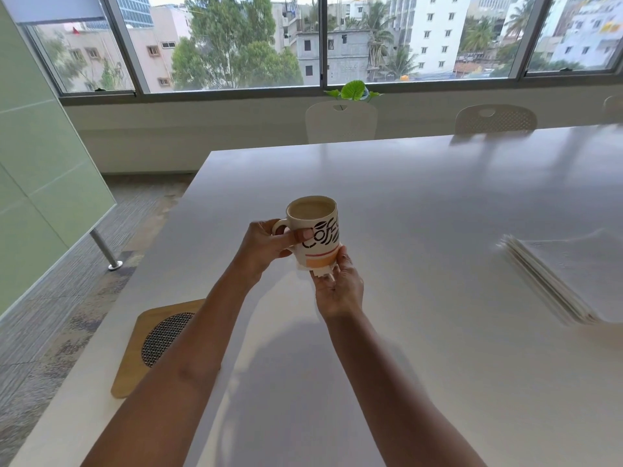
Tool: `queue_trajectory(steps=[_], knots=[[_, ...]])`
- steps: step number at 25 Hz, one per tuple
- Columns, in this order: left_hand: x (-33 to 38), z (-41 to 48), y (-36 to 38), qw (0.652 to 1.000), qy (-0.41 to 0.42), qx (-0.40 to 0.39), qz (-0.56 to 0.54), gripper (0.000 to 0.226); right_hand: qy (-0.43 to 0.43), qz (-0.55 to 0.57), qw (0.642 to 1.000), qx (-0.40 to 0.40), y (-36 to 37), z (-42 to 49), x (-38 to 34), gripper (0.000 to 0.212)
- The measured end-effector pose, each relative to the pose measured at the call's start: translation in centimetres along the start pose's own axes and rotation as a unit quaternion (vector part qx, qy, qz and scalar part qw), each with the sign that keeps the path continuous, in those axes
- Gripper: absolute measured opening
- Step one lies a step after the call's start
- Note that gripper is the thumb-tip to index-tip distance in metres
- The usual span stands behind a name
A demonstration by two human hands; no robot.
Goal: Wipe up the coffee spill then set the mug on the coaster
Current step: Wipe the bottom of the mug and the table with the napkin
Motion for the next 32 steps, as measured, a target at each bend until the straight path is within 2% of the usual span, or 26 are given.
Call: queue_trajectory(steps=[8, 22, 32], knots=[[-0.2, -0.3, 0.0, 1.000, 0.000, -0.006, 0.006, 0.028, -0.026, -0.015, 1.000, 0.004, -0.9, -0.2, 0.1, 0.015], [-0.5, -0.2, -0.6, 1.000, 0.007, 0.008, 0.008, 0.032, -0.067, -0.161, 0.980, 0.098, -2.0, 0.9, -0.7, 0.013], [-1.0, -0.1, -0.9, 1.000, 0.009, 0.014, 0.005, 0.028, -0.051, -0.130, 0.985, 0.097, -1.7, 0.4, 0.0, 0.014]])
Point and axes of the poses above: each hand's wrist, its own z-axis towards the middle knuckle, its own y-axis out of the palm, x = y × z, the point moved 6 cm from there along z, towards the middle knuckle, and after that the axes turned 13 degrees about x, right-handed, at the moved point
